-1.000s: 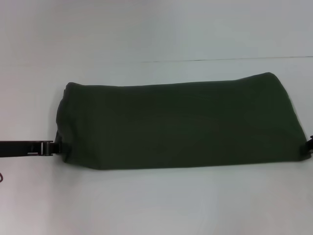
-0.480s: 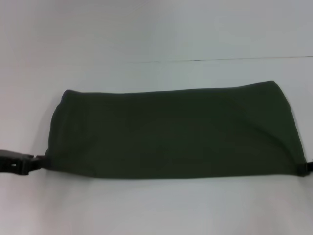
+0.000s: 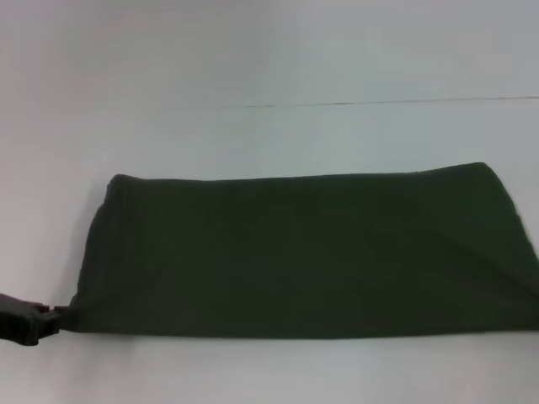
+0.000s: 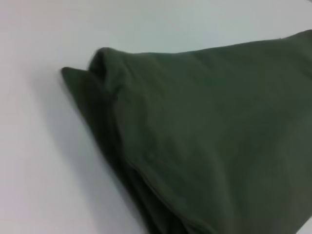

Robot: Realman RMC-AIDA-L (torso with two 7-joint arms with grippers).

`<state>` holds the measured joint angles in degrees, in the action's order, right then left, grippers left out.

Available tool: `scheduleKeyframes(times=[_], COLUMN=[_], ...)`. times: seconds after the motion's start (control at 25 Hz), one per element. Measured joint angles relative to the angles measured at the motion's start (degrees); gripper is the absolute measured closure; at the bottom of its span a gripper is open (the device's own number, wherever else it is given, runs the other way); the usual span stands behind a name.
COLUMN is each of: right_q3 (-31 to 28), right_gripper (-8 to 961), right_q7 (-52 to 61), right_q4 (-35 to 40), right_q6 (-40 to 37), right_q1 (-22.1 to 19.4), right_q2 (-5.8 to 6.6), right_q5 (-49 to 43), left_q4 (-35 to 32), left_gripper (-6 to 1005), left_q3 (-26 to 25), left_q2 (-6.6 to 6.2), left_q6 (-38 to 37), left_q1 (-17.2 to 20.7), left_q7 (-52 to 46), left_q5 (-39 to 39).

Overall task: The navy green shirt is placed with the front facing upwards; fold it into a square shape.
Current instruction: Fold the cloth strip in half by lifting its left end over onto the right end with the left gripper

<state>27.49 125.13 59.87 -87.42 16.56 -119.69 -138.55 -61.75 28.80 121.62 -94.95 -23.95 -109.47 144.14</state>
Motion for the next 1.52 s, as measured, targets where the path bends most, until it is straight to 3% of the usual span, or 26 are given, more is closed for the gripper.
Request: scheduleKeyframes(times=[0.56,0.84,1.08,1.2,1.36,1.52], right_q3=[-2.85,-4.63,-8.84,-8.92,-8.58,-8.54], right_gripper=[919,677,455,364,303,241], right_q7=[-3.13,-6.15,-12.84,-17.27,-25.52,-33.66], right_q4=[-0.09,2.03,2.43,2.43,0.95,-4.13], right_q6=[-0.82,-2.68,-6.49,-7.46,-7.55,-7.66], right_q1=[1.48,1.48,1.13,1.16,2.05,3.58], right_q2=[0.80,0.82,1.55,1.09,0.09,-0.05], right_q5=[0.29,2.10,11.94,15.89,17.73,18.72], left_q4=[-0.39,-0.67,-1.72,-1.10,0.67,1.19], left_gripper=[954,954,953,954,896,838], left_q3=[-0.70,-3.03,-3.95,-3.88,-3.65,-3.29], left_q2=[0.18,-0.15,-0.20,0.00,0.09,0.11], left_q6=[-0.57,-0.91,-1.46,-0.56,2.00,3.96], left_q1=[0.20,-0.31,-0.42,-0.74,-1.59,-2.37], left_q7=[-0.62,-1.17,0.60,2.46,3.69,3.30], left_q5=[0.07,-2.31,-8.91,-12.56,-15.60,-16.12])
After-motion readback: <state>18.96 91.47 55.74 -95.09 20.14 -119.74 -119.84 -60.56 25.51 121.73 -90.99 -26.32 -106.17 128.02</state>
